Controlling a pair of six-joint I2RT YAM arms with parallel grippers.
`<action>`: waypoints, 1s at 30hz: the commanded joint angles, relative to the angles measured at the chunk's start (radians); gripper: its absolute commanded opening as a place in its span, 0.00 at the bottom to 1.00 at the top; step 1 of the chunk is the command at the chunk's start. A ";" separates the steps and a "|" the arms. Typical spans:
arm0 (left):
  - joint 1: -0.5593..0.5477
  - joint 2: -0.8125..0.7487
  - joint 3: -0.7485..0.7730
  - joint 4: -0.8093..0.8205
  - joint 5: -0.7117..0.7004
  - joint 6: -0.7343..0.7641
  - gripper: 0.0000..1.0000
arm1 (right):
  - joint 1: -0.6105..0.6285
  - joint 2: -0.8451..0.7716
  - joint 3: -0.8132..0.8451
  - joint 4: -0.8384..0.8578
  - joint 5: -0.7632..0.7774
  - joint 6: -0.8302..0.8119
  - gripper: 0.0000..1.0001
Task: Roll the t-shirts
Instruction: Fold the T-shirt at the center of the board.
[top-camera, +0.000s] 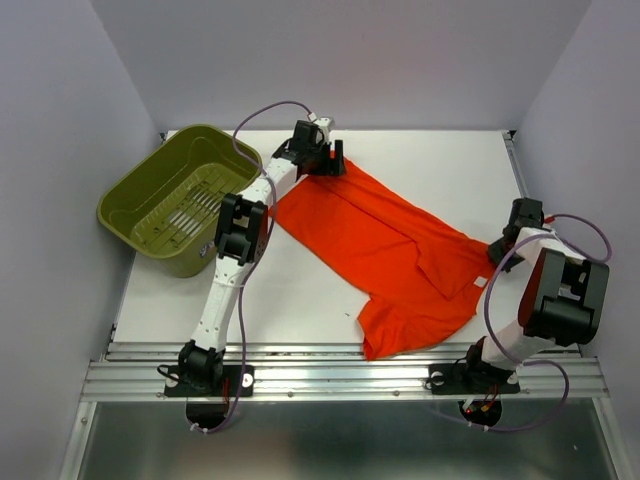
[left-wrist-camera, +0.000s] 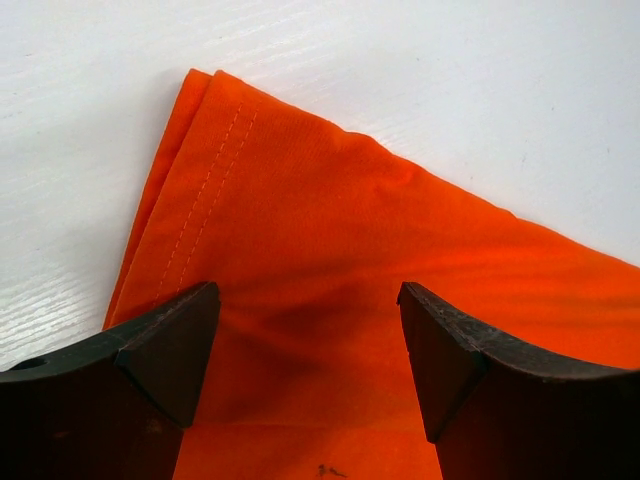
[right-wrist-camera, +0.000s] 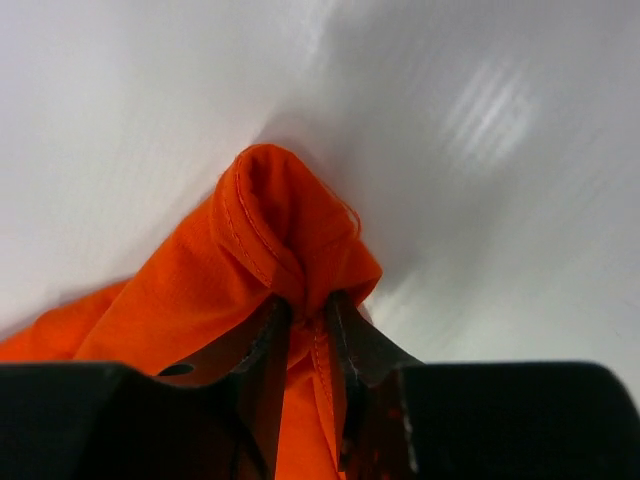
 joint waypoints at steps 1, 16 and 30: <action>0.036 -0.036 -0.017 -0.074 -0.030 -0.015 0.84 | -0.010 0.127 0.065 0.090 0.056 0.019 0.25; 0.039 -0.057 0.069 -0.020 0.037 -0.083 0.84 | -0.010 0.175 0.362 0.029 0.063 -0.006 0.55; 0.025 -0.197 -0.011 -0.009 0.034 -0.061 0.84 | 0.027 -0.205 -0.026 -0.084 -0.195 -0.012 0.55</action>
